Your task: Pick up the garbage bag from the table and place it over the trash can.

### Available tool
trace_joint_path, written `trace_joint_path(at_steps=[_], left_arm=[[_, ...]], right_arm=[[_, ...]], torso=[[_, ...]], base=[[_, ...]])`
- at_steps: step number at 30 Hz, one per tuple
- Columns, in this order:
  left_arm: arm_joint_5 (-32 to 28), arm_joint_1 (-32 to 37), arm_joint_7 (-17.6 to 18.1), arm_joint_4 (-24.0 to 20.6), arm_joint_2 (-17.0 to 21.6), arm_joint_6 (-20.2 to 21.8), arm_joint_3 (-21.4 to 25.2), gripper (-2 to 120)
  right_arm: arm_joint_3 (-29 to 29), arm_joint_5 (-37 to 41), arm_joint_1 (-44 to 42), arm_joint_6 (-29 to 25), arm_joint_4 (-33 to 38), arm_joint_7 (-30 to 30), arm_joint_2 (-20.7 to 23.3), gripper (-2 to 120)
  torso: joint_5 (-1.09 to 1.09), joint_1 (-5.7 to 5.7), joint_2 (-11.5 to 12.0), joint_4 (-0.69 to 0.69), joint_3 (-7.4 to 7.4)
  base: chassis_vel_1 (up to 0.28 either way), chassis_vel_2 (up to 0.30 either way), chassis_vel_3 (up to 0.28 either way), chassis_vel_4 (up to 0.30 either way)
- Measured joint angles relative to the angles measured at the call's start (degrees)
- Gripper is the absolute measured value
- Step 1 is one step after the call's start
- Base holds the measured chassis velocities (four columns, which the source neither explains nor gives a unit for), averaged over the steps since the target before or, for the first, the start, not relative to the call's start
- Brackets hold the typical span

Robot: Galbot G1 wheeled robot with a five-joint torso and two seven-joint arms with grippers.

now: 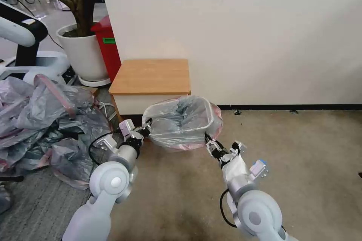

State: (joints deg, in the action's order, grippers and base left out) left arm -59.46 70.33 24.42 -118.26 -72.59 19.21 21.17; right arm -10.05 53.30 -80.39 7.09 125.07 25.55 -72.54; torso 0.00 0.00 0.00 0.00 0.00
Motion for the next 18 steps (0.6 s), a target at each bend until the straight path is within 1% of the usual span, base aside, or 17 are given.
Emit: trace_joint_path(at_steps=[2, 3, 5, 6, 7, 8, 11, 18], left_arm=[[0.7, 0.2, 0.0, 0.3, 0.0, -0.2, 0.0, 9], [0.7, 0.2, 0.0, 0.3, 0.0, -0.2, 0.0, 9], [1.0, 0.3, 0.0, 0.3, -0.1, -0.3, 0.0, 9], [1.1, 0.4, 0.0, 0.3, 0.0, -0.3, 0.0, 9], [1.2, 0.4, 0.0, 0.3, 0.0, -0.3, 0.0, 9], [1.2, 0.4, 0.0, 0.3, 0.0, -0.3, 0.0, 9], [1.2, 0.5, -0.1, 0.2, 0.3, -0.4, 0.3, 9], [1.4, 1.0, -0.3, -0.1, 1.7, -0.4, 0.7, 9]], right_arm=[[-0.2, -0.2, -0.2, -0.5, 0.6, -0.6, 0.1, 87], [-0.2, -0.2, -0.2, -0.5, 0.6, -0.6, 0.1, 87], [-0.4, -0.4, -0.4, -0.7, 1.0, -0.8, 0.3, 96], [-0.4, -0.5, -0.6, -0.8, 1.1, -0.8, 0.3, 97], [-0.5, -0.6, -0.8, -0.8, 1.2, -0.8, 0.3, 102], [-0.5, -0.6, -0.8, -0.8, 1.2, -0.8, 0.3, 102], [-1.0, -0.9, -1.1, -1.3, 1.3, -0.8, 0.3, 108], [-1.7, -2.1, -1.7, -2.4, 1.4, -1.7, 1.5, 112]], torso=[[0.00, 0.00, 0.0, 0.00, 0.00], [0.00, 0.00, 0.0, 0.00, 0.00], [0.00, 0.00, 0.0, 0.00, 0.00], [0.00, 0.00, 0.0, 0.00, 0.00], [0.00, 0.00, 0.0, 0.00, 0.00], [0.00, 0.00, 0.0, 0.00, 0.00], [0.00, 0.00, 0.0, 0.00, 0.00], [0.00, 0.00, 0.0, 0.00, 0.00]], base=[[0.000, 0.000, 0.000, 0.000], [0.000, 0.000, 0.000, 0.000], [0.000, 0.000, 0.000, 0.000], [0.000, 0.000, 0.000, 0.000], [0.000, 0.000, 0.000, 0.000], [0.000, 0.000, 0.000, 0.000], [0.000, 0.000, 0.000, 0.000], [0.000, 0.000, 0.000, 0.000]])
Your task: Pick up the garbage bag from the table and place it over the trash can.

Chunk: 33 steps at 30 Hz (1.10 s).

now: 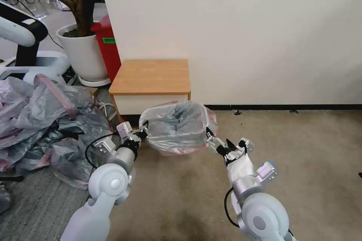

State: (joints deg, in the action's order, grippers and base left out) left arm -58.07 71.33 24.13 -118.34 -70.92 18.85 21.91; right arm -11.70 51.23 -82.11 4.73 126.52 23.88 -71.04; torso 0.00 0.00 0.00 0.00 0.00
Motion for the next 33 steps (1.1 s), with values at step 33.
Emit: trace_joint_path(at_steps=[33], left_arm=[[-3.4, 7.9, -15.6, -1.7, 11.9, 0.5, 8.5, 9]], right_arm=[[-2.9, 11.8, 2.1, -8.0, -14.0, -40.8, 16.7, 80]], torso=[[0.01, 0.00, 0.0, 0.00, 0.00]], base=[[0.000, 0.000, 0.000, 0.000]])
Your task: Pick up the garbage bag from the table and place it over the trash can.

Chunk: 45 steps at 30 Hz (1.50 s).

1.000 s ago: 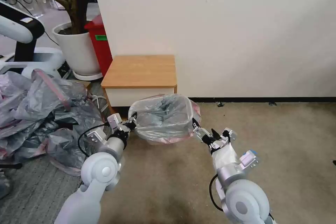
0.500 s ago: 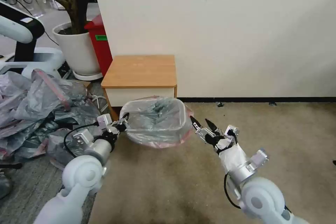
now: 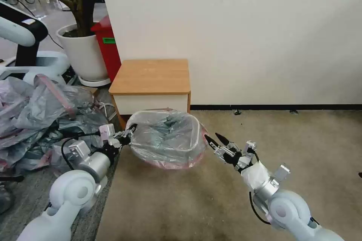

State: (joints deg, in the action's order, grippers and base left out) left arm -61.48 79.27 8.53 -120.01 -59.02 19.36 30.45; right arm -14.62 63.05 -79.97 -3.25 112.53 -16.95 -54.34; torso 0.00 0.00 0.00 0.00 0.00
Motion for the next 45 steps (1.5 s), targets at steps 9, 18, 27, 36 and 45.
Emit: trace_joint_path(at_steps=[9, 18, 27, 36, 45], left_arm=[[0.2, 0.4, -1.4, 0.8, 0.2, -0.7, 0.6, 9], [1.3, 1.1, -1.8, 0.4, 0.2, -0.8, 0.4, 9], [1.8, 0.9, -2.2, 0.2, 0.3, -0.8, -0.1, 9], [2.3, 0.3, -2.5, 0.7, 0.2, -0.8, -0.8, 9], [2.7, -0.3, -2.5, 1.0, 0.1, -0.8, -1.4, 9]], right_arm=[[-0.5, -0.1, -1.3, -0.4, -1.2, -1.1, 0.7, 80], [1.0, 1.8, 0.0, 0.0, -3.3, -8.0, 3.0, 79], [2.5, 3.1, 2.8, 1.9, -5.8, -13.0, 5.0, 70], [3.1, 3.9, 4.1, 2.6, -7.6, -15.9, 5.8, 59], [3.7, 4.3, 5.4, 2.9, -8.1, -17.6, 5.9, 37]], torso=[[0.00, 0.00, 0.0, 0.00, 0.00], [0.00, 0.00, 0.0, 0.00, 0.00], [-0.01, 0.00, 0.0, 0.00, 0.00], [0.00, 0.00, 0.0, 0.00, 0.00], [0.00, 0.00, 0.0, 0.00, 0.00]], base=[[0.000, 0.000, 0.000, 0.000], [0.000, 0.000, 0.000, 0.000], [0.000, 0.000, 0.000, 0.000], [0.000, 0.000, 0.000, 0.000], [0.000, 0.000, 0.000, 0.000]])
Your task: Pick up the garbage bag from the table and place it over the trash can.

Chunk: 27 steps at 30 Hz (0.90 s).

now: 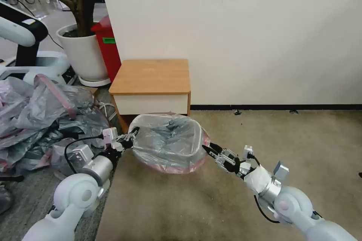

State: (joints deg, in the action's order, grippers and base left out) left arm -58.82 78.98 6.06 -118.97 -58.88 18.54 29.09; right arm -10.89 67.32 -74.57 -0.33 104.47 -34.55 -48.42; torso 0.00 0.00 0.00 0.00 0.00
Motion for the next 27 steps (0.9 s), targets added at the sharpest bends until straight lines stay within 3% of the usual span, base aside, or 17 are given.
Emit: trace_joint_path(at_steps=[7, 9, 11, 27], left_arm=[[0.0, 0.1, 0.0, 0.0, 0.1, 0.0, -0.1, 9], [0.0, 0.1, 0.0, 0.0, 0.1, 0.1, -0.3, 9], [0.0, 0.1, 0.0, 0.0, 0.1, 0.1, -0.3, 9], [0.2, 2.2, -0.1, 0.3, -1.4, 0.4, -0.9, 9]], right_arm=[[0.4, 0.0, 0.6, 0.3, -0.5, -1.0, -0.3, 14], [0.5, -0.1, 0.7, 0.3, -0.8, -1.2, -0.4, 3], [0.5, -0.1, 0.7, 0.3, -0.9, -1.3, -0.4, 0], [-0.1, -8.4, 0.2, -0.3, -6.2, 1.0, -2.0, 0]], torso=[[0.00, 0.00, 0.0, 0.00, 0.00], [0.00, 0.00, 0.0, 0.00, 0.00], [0.00, 0.00, 0.0, 0.00, 0.00], [0.00, 0.00, 0.0, 0.00, 0.00]], base=[[0.000, 0.000, 0.000, 0.000], [0.000, 0.000, 0.000, 0.000], [0.000, 0.000, 0.000, 0.000], [0.000, 0.000, 0.000, 0.000]])
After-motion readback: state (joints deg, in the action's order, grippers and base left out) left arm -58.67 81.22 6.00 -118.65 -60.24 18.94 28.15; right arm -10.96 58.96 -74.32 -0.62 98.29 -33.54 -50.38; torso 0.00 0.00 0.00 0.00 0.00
